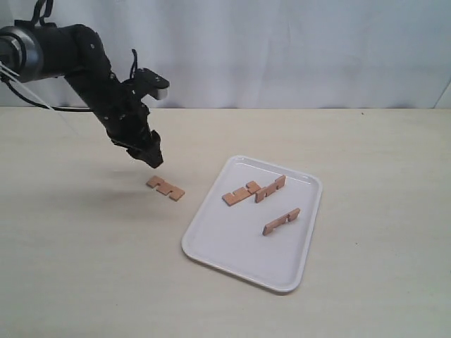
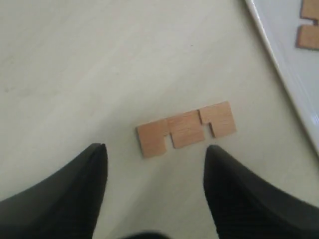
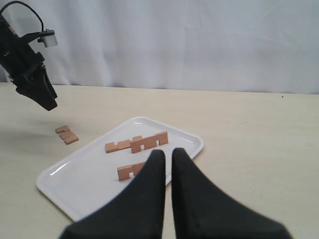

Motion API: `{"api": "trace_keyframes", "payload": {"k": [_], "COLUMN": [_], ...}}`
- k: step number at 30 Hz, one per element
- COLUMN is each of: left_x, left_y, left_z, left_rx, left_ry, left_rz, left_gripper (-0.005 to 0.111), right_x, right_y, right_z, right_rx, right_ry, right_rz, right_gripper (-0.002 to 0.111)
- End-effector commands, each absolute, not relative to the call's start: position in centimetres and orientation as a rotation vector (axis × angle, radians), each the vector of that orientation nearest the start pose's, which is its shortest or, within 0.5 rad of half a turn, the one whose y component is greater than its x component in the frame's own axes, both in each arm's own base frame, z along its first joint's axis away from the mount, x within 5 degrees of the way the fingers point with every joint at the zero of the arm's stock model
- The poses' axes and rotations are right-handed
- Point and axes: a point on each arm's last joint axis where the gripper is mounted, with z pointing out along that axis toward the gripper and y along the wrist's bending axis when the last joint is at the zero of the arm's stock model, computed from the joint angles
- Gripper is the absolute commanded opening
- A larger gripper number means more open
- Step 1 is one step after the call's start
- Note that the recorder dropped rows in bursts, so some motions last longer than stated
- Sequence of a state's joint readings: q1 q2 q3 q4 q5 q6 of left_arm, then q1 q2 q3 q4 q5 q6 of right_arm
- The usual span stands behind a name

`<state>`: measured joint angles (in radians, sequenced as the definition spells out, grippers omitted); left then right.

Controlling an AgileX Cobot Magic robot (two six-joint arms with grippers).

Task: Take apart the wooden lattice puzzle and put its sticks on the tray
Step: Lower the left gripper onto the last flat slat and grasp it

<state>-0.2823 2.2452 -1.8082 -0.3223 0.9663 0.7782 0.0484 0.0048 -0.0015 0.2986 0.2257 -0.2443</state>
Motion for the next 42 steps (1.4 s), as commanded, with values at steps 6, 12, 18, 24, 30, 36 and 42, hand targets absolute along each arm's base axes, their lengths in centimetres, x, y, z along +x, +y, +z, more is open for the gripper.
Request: {"api": "trace_keyframes", "payload": {"k": [6,12,18,24,30,36,42], "left_x": [43.7,43.1,43.7,44.1,44.1,44.0,43.5], "left_y": [-18.4,-18.9,-18.8,-18.8,-18.8,-18.6,-18.3], "left_z": [16.7,14.4,12.5,11.7,11.0,10.2,10.1], "left_rx": [1.813,1.945,1.963,2.028,2.111,2.152,2.206], "left_ry": [2.124,2.154,2.149,2.059,1.985,1.994,2.027], "left_rz": [-0.214,-0.195,-0.142,-0.081,-0.079,-0.072,-0.115], "left_gripper": [0.089,0.089,0.089,0.089,0.089,0.089,0.089], "right_x": [5.5,5.5,5.5,5.5,5.5,5.5,5.5], "right_y": [0.9,0.9,0.9,0.9,0.9,0.9,0.9], "right_z": [19.3,19.3,19.3,19.3,19.3,19.3,19.3], "right_rx": [-0.053,-0.053,-0.053,-0.053,-0.053,-0.053,-0.053], "right_ry": [1.705,1.705,1.705,1.705,1.705,1.705,1.705], "right_rz": [0.128,0.128,0.128,0.128,0.128,0.128,0.128], "right_gripper": [0.005,0.005,0.005,0.005,0.005,0.005,0.005]}}
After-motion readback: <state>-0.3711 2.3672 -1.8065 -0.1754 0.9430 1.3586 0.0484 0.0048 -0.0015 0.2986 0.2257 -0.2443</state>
